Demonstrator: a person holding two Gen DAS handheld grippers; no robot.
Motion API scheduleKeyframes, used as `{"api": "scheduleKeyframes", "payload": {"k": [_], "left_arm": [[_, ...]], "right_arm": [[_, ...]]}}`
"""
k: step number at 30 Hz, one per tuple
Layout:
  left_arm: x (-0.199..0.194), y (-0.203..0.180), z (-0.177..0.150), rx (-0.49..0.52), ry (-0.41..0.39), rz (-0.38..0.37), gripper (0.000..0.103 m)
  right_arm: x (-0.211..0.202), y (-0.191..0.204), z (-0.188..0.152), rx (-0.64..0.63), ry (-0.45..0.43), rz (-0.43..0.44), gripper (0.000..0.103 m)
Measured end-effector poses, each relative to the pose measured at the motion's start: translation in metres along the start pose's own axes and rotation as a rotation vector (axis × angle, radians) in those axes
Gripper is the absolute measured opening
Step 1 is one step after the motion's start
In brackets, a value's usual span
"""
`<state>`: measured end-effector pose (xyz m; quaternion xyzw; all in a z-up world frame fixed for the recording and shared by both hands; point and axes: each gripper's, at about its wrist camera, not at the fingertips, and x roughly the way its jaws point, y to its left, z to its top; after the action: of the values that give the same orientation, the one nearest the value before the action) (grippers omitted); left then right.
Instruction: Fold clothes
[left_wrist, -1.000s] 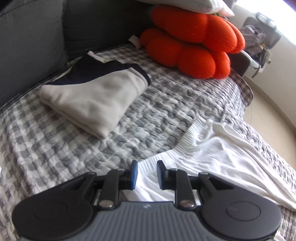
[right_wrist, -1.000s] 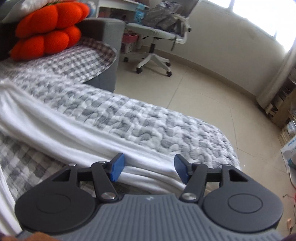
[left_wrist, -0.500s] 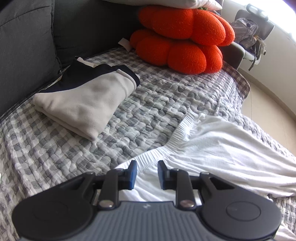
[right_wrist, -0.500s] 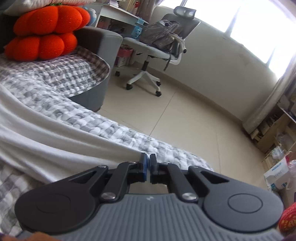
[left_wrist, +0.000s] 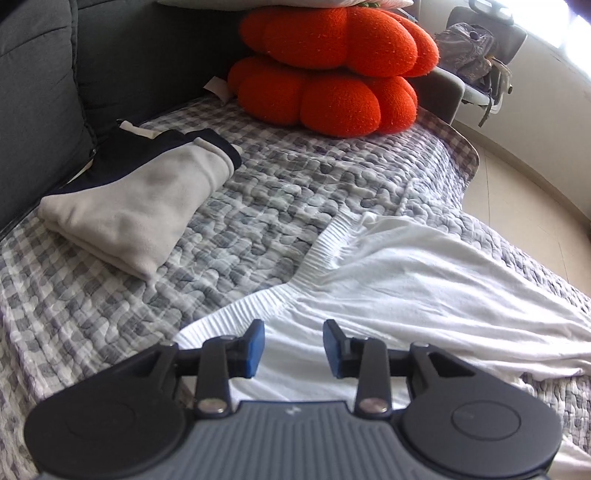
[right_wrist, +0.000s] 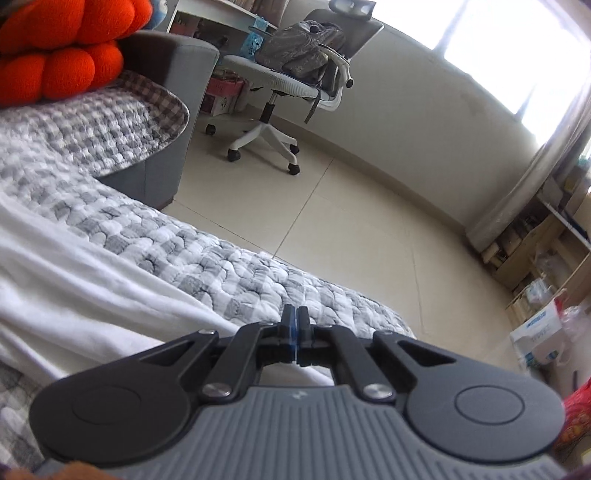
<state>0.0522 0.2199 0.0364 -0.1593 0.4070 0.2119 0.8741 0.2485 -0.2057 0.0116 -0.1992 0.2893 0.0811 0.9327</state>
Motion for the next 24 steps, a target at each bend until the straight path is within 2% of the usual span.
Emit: {"api": "scheduleKeyframes", "payload": {"k": [1, 2, 4, 9, 12, 16, 18, 19, 20, 22, 24], "left_arm": [[0.0, 0.0, 0.0, -0.003, -0.001, -0.001, 0.038], [0.0, 0.001, 0.001, -0.005, -0.001, -0.002, 0.039], [-0.002, 0.0, 0.0, -0.005, -0.003, -0.005, 0.04], [-0.007, 0.0, -0.002, -0.009, -0.004, -0.018, 0.045], [-0.008, -0.001, -0.003, -0.011, -0.003, -0.022, 0.046], [-0.007, -0.002, -0.005, -0.006, 0.004, -0.021, 0.047], [-0.006, -0.003, -0.006, -0.004, 0.007, -0.017, 0.047], [-0.006, -0.004, -0.006, -0.001, 0.008, -0.016, 0.047], [-0.005, -0.005, -0.006, 0.002, 0.008, -0.015, 0.047], [-0.005, -0.007, -0.007, 0.013, 0.008, -0.011, 0.047], [-0.004, -0.009, -0.008, 0.021, 0.009, -0.011, 0.047]], "right_arm": [[-0.005, -0.01, 0.001, 0.042, -0.003, 0.014, 0.03], [-0.011, -0.023, 0.0, 0.095, -0.01, 0.026, 0.056], [-0.02, -0.048, -0.004, 0.209, -0.014, 0.054, 0.068], [-0.028, -0.106, -0.042, 0.456, 0.085, 0.081, 0.068], [-0.031, -0.122, -0.061, 0.497, 0.121, 0.069, 0.068], [-0.03, -0.114, -0.066, 0.409, 0.137, 0.096, 0.068], [-0.03, -0.11, -0.067, 0.362, 0.143, 0.11, 0.055], [-0.03, -0.107, -0.068, 0.338, 0.147, 0.117, 0.035], [-0.03, -0.105, -0.069, 0.314, 0.15, 0.124, 0.026], [-0.031, -0.105, -0.066, 0.316, 0.141, 0.117, 0.003], [-0.036, -0.106, -0.062, 0.304, 0.095, 0.067, 0.003]]}}
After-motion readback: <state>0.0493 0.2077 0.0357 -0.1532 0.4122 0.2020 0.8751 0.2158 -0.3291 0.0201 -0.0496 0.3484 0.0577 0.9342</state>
